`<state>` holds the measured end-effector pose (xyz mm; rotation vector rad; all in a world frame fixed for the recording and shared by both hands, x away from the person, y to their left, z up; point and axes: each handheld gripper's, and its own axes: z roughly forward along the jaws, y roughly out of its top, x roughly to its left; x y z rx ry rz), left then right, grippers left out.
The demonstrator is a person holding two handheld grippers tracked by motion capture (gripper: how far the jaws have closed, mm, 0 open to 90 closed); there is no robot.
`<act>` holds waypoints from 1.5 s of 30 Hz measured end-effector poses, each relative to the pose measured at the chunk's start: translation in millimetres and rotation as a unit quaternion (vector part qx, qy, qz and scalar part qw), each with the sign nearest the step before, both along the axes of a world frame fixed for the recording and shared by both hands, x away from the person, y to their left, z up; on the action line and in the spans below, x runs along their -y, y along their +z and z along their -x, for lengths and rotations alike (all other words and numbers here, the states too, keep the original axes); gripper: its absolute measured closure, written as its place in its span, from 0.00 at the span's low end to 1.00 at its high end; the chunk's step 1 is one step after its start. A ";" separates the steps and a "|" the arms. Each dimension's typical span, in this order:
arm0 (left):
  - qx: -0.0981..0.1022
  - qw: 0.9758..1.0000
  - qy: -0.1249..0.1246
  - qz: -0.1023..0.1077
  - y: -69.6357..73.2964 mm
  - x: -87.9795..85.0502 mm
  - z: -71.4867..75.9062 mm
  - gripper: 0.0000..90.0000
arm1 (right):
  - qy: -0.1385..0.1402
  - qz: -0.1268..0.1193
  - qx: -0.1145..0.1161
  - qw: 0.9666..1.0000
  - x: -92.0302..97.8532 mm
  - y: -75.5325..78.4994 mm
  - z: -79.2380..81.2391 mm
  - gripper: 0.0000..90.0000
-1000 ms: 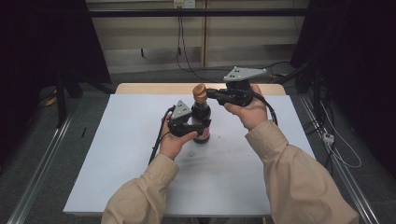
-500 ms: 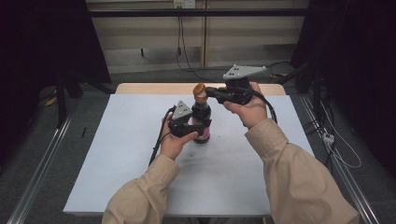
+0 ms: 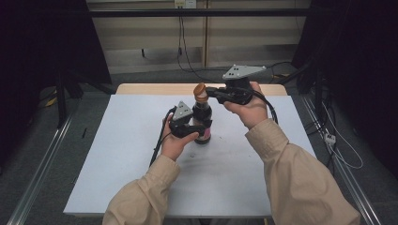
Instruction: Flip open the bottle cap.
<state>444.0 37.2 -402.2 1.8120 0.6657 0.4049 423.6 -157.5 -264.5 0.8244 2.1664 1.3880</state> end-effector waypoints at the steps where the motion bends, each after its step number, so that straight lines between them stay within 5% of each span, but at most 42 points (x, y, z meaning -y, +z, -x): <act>1: -0.002 1.000 0.001 0.005 -0.2 0.6 0.3 0.33 | 0.000 0.000 0.000 1.000 0.2 0.1 0.1 1.00; 25: -0.002 1.000 0.001 0.003 -0.3 0.8 0.6 0.33 | -0.003 0.003 0.008 1.000 -2.8 3.6 1.1 1.00; 33: 0.000 1.000 -0.002 0.003 -1.0 1.3 1.1 0.33 | 0.010 0.003 0.021 1.000 -19.8 13.9 3.4 1.00; 45: 0.005 1.000 0.005 0.007 -2.0 0.9 1.7 0.32 | 0.006 -0.006 0.018 1.000 -4.2 4.7 7.0 1.00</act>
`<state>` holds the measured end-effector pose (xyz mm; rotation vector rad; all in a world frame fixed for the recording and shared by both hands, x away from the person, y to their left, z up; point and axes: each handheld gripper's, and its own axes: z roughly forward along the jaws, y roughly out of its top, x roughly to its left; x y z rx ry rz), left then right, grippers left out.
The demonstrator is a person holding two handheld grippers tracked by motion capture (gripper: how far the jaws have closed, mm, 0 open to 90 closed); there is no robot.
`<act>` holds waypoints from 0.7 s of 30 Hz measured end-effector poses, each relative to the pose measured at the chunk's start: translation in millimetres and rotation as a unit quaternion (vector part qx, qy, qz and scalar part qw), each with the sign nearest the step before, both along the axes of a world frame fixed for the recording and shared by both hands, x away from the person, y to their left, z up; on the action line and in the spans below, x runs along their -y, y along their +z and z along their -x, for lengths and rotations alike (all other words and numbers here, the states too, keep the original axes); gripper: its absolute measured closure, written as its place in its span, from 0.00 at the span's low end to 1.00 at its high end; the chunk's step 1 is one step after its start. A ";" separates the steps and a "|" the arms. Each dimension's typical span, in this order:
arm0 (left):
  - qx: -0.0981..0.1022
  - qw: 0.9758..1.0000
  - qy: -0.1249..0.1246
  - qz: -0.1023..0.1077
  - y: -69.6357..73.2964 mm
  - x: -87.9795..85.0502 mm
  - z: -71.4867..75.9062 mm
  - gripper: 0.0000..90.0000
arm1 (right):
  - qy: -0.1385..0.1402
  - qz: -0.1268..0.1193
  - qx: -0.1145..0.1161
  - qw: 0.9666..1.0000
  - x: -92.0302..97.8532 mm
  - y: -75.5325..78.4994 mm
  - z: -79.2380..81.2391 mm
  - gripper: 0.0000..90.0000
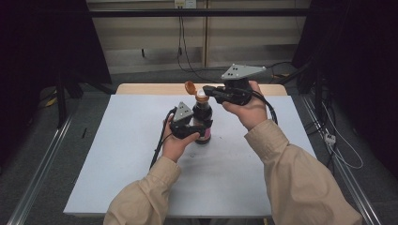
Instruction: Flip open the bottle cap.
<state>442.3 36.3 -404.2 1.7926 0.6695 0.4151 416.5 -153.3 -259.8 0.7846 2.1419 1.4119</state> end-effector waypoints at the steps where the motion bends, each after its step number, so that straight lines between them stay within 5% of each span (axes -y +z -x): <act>1: 0.000 1.000 0.001 -0.002 0.4 -0.3 0.2 0.32 | 0.001 -0.002 -0.001 1.000 1.3 -1.8 1.1 1.00; 6: -0.018 1.000 -0.004 0.005 2.2 -4.2 0.2 0.29 | 0.009 -0.018 -0.004 1.000 8.5 -8.7 8.5 0.99; 12: -0.013 1.000 -0.004 -0.017 6.7 -14.4 6.0 0.23 | 0.015 -0.029 -0.001 0.999 15.8 -16.7 18.9 0.83; 21: -0.021 1.000 -0.012 -0.009 9.0 -36.1 13.4 0.18 | 0.005 -0.036 0.001 0.999 24.5 -34.4 32.0 0.58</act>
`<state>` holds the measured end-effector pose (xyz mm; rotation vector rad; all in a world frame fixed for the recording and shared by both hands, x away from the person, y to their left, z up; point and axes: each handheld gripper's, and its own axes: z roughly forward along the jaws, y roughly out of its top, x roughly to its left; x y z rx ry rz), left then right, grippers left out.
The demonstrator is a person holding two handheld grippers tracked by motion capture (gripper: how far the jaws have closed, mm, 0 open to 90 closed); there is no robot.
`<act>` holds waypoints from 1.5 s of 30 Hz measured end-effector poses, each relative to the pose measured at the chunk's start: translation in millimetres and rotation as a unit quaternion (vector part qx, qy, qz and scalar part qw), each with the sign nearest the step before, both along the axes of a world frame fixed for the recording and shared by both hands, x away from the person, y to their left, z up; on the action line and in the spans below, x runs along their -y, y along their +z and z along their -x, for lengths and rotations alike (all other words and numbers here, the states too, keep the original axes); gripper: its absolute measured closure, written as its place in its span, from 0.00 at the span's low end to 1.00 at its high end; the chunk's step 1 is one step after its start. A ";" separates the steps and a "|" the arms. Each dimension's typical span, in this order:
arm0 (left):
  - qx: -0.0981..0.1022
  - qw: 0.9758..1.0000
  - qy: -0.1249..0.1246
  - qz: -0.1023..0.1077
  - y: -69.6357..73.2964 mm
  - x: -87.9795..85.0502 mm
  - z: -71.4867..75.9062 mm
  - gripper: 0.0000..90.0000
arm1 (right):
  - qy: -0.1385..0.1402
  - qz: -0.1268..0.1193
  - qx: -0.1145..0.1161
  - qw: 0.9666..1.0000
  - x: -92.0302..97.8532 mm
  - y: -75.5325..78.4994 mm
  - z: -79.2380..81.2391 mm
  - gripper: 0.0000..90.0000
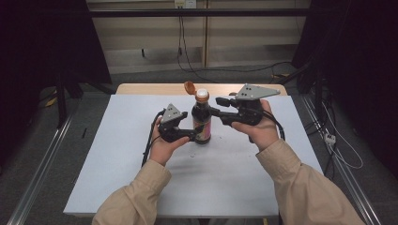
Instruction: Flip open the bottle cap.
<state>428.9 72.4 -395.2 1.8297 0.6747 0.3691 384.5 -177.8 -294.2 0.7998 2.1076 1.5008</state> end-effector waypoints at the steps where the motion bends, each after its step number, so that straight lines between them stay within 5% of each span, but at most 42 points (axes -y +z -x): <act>1: -0.004 1.000 0.002 0.004 -1.0 -2.2 1.2 0.18 | -0.001 -0.004 -0.002 1.000 1.6 -2.7 0.9 0.57; 11: -0.009 1.000 -0.007 0.014 0.3 -21.3 8.5 0.15 | -0.016 -0.006 -0.015 1.000 19.6 -34.1 10.4 0.45; 26: -0.017 1.000 -0.012 -0.010 -6.5 -47.0 20.0 0.15 | -0.028 -0.006 -0.036 0.999 38.2 -72.9 25.3 0.37; 45: -0.025 0.999 -0.027 -0.026 -14.7 -71.6 35.9 0.13 | -0.068 0.006 -0.046 0.997 65.6 -103.5 40.9 0.26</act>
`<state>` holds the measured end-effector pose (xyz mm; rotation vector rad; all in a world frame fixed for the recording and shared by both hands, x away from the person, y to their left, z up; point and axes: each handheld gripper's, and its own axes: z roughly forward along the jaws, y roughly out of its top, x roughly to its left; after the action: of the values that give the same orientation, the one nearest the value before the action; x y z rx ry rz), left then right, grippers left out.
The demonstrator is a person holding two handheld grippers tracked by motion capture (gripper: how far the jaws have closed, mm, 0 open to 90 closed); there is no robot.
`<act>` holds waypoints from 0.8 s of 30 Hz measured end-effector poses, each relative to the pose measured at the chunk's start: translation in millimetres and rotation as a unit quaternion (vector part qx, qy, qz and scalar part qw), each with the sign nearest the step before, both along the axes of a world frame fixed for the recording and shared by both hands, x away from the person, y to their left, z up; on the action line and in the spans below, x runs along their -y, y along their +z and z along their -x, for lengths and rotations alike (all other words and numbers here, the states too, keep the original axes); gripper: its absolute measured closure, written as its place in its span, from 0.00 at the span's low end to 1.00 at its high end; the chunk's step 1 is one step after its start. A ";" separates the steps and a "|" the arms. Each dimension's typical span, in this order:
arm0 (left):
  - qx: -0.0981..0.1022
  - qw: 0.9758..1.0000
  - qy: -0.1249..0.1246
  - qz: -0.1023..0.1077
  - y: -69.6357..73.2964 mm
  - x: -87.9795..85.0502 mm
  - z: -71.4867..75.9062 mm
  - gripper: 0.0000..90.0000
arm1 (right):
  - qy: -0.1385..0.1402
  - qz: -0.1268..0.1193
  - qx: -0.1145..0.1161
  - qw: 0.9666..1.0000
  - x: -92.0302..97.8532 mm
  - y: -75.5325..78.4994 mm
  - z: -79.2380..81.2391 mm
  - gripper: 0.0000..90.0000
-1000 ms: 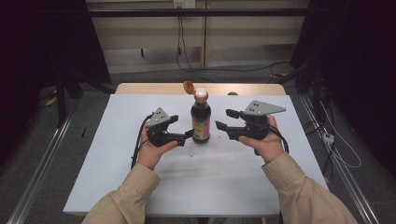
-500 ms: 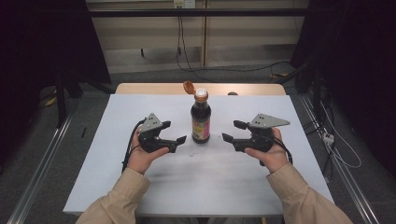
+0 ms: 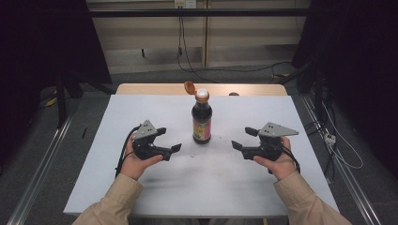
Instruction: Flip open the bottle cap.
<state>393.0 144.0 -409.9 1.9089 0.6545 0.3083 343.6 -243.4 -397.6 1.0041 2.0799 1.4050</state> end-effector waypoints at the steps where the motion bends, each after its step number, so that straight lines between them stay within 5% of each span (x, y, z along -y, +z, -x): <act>1: 0.000 1.000 0.000 -0.002 0.0 -1.8 1.0 0.13 | 0.001 0.001 0.000 1.000 0.5 -1.2 1.0 0.26; 24: -0.002 1.000 0.000 -0.016 -4.9 -30.6 17.1 0.12 | -0.014 0.005 -0.006 1.000 16.7 -24.2 23.0 0.23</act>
<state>375.9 174.7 -414.8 1.9412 0.6556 0.3158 320.6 -260.2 -421.9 1.0355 2.0712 1.3761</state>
